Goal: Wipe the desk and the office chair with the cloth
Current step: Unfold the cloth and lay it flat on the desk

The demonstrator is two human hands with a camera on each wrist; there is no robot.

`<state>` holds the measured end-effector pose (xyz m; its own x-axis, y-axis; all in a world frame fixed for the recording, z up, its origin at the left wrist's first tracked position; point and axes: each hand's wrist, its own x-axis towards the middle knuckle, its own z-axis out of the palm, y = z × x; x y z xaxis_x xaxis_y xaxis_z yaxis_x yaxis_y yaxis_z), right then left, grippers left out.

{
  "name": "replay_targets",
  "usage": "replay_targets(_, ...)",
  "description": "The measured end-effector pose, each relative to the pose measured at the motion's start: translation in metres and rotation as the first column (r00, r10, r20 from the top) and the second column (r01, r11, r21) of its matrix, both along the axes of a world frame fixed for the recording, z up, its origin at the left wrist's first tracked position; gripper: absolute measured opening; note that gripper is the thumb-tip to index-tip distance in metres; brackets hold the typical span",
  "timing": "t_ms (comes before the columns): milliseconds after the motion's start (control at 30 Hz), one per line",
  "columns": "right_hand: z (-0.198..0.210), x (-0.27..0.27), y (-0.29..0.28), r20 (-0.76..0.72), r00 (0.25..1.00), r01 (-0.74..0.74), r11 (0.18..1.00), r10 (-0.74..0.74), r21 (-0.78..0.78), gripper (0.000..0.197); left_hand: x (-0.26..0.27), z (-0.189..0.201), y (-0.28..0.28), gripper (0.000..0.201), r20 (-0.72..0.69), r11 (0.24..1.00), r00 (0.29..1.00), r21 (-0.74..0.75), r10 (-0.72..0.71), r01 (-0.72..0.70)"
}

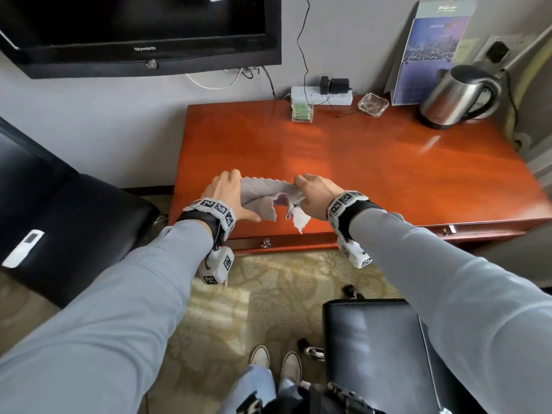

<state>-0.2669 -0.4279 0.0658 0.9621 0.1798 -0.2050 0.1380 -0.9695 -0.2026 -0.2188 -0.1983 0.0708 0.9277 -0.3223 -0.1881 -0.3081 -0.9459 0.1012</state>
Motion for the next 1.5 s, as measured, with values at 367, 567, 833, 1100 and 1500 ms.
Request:
replay_targets(367,-0.025,0.021,0.028,0.059,0.996,-0.047,0.967,0.063,-0.251,0.088,0.002,-0.036,0.022,0.052,-0.015,0.984,0.999,-0.171,0.053,-0.054)
replay_targets(567,-0.045,0.055,0.037,-0.101,0.995,-0.004,0.986,-0.013,-0.167,0.048,0.039,-0.052,0.036,0.066,-0.071,1.000,0.997,-0.001,0.005,-0.005)
replay_targets(833,-0.073,0.150,0.051,-0.248,0.968,-0.006,0.977,-0.048,-0.213,0.036,0.130,-0.097,0.049,0.054,-0.253,0.994,0.963,-0.021,0.096,-0.105)
replay_targets(1100,-0.113,0.199,0.047,-0.208,0.944,0.253,0.967,-0.255,-0.037,0.058,0.182,-0.123,0.035,0.040,-0.129,0.915,0.950,-0.258,0.284,-0.309)
replay_targets(1500,-0.146,0.166,0.045,-0.266,0.935,-0.267,0.960,0.236,-0.086,0.043,0.113,-0.170,0.012,0.056,-0.178,0.993,0.978,-0.038,-0.113,0.108)
